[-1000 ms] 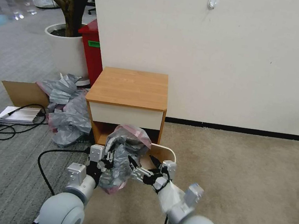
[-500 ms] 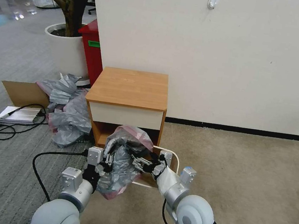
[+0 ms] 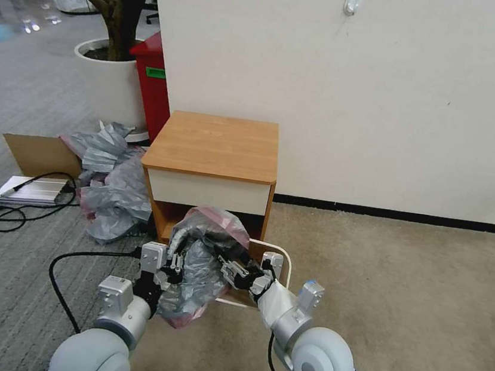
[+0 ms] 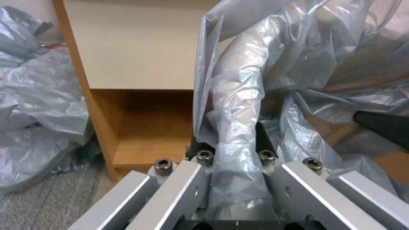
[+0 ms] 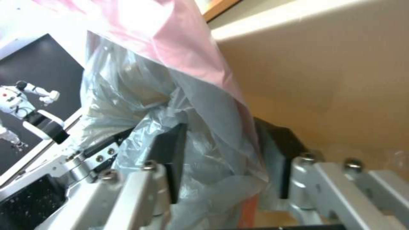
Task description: Pick up the garbage bag from the table and place it over the trash can.
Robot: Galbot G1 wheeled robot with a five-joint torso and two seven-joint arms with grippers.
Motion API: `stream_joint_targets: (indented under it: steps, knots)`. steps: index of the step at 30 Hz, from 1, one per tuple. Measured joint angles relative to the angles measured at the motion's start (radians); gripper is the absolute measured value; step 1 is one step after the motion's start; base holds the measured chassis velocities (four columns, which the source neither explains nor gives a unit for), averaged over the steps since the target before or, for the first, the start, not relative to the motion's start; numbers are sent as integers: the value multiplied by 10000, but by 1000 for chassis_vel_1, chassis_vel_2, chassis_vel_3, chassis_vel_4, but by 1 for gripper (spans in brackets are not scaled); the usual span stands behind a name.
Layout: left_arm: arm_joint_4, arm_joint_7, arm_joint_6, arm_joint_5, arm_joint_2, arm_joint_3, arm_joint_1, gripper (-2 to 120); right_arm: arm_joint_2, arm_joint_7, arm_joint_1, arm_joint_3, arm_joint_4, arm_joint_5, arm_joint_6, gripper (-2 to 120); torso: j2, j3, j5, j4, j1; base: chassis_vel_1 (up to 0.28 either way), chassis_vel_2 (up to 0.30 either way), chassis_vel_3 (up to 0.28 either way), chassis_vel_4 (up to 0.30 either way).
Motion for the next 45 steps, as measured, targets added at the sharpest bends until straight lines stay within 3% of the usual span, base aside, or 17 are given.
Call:
stream_joint_targets:
  steps: [2, 8, 19, 26, 34, 42, 45]
  knots:
    - [-23, -36, 14, -146, -23, -2, -3, 3, -70, -288, -39, 52, -16, -109, 153, 18, 0, 0, 0, 0, 0, 0, 0, 0, 0]
    - [-11, -79, 27, -215, -34, -15, -21, 3, -87, -439, -41, 51, -16, -234, 218, 0, 0, 0, 0, 0, 0, 0, 0, 0, 0]
    - [149, -130, 45, -333, -14, -119, -88, 3, -113, -807, -135, 99, -18, -569, 327, 0, 0, 0, 0, 0, 0, 0, 0, 0, 0]
    - [360, -211, 163, -576, 78, -295, -229, 3, -744, -1715, -465, 606, 572, -1165, 548, 0, 0, 0, 1, 0, 0, 0, 0, 0, 0]
    - [384, -212, 194, -552, 198, -212, -216, 3, -1429, -1984, -536, 1385, 1162, -845, 581, 0, 0, 0, 1, -1, 0, 0, 0, 0, 0]
    - [197, -56, -61, 221, 378, -26, -27, 3, -2058, -1687, -129, 1839, 1149, -318, 467, 0, 0, 0, 1, 1, 0, 0, 0, 0, 0]
    - [200, 125, -742, 1006, 456, -24, 77, 3, -2396, -1283, -38, 2068, 976, -232, 238, 0, 0, 0, 1, 0, 0, 0, 0, 0, 0]
